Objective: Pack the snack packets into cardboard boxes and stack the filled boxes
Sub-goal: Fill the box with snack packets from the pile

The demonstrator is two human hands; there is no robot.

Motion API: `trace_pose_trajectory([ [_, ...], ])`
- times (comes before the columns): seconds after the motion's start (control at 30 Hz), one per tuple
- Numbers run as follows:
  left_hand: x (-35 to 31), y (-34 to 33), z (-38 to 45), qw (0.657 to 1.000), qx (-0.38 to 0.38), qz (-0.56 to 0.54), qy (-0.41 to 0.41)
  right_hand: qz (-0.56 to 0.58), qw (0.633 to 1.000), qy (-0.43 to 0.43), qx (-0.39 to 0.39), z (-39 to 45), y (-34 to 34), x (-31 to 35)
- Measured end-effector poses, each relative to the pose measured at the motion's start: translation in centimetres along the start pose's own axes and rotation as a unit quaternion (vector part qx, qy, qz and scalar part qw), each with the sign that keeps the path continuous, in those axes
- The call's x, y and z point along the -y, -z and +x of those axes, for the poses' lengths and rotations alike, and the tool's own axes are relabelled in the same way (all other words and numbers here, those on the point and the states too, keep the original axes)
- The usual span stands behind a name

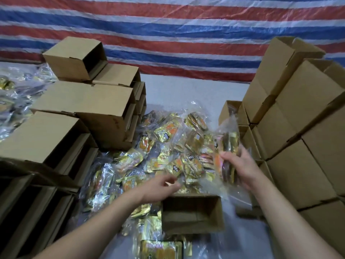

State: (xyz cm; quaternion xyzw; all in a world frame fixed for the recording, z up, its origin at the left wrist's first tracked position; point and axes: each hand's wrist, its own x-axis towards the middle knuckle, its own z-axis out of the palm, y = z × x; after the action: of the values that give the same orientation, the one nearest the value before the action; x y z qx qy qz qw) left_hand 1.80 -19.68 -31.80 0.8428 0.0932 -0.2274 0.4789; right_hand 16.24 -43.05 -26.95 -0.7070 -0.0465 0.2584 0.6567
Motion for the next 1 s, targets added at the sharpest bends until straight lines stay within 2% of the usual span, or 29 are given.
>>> trace_pose_trajectory([
  [0.07, 2.3, -1.2, -0.5, 0.998, 0.035, 0.042, 0.03, -0.097, 0.994, 0.043, 0.029, -0.6, -0.6, 0.2],
  [0.13, 3.6, -2.0, -0.4, 0.996, 0.014, 0.086, 0.035, -0.142, 0.984, 0.059, 0.09, -1.3, -1.3, 0.2],
  [0.23, 3.9, -2.6, -0.2, 0.998, -0.036, 0.025, 0.042, -0.225, 0.949, 0.089, 0.201, -2.9, -3.0, -0.3],
  [0.3, 4.0, -2.8, 0.0, 0.997, -0.053, -0.035, 0.035, -0.322, 0.904, 0.089, 0.267, -3.8, -4.6, -0.9],
  [0.43, 4.3, -2.3, -0.1, 0.991, -0.051, -0.119, 0.033, -0.493, 0.781, 0.092, 0.372, -4.2, -6.4, -2.8],
  [0.47, 4.3, -2.1, -0.1, 0.99, -0.049, -0.128, 0.038, -0.523, 0.756, 0.086, 0.384, -4.1, -6.6, -3.2],
  [0.53, 4.3, -1.9, 0.0, 0.99, -0.045, -0.123, 0.05, -0.549, 0.73, 0.055, 0.403, -3.8, -6.6, -3.9],
  [0.73, 4.4, -2.3, 0.7, 0.991, -0.027, -0.121, 0.046, -0.551, 0.713, -0.003, 0.434, -2.2, -7.7, -6.2],
  [0.8, 4.3, -2.5, 0.9, 0.994, -0.035, -0.1, 0.039, -0.573, 0.696, -0.008, 0.433, -1.2, -8.2, -7.7],
  [0.93, 4.7, -3.0, 1.4, 0.996, -0.047, -0.071, 0.041, -0.664, 0.634, -0.015, 0.397, 0.3, -9.1, -12.1],
  [1.0, 4.7, -3.5, 1.6, 0.996, -0.046, -0.06, 0.04, -0.669, 0.635, -0.044, 0.383, 0.7, -8.9, -13.7],
])
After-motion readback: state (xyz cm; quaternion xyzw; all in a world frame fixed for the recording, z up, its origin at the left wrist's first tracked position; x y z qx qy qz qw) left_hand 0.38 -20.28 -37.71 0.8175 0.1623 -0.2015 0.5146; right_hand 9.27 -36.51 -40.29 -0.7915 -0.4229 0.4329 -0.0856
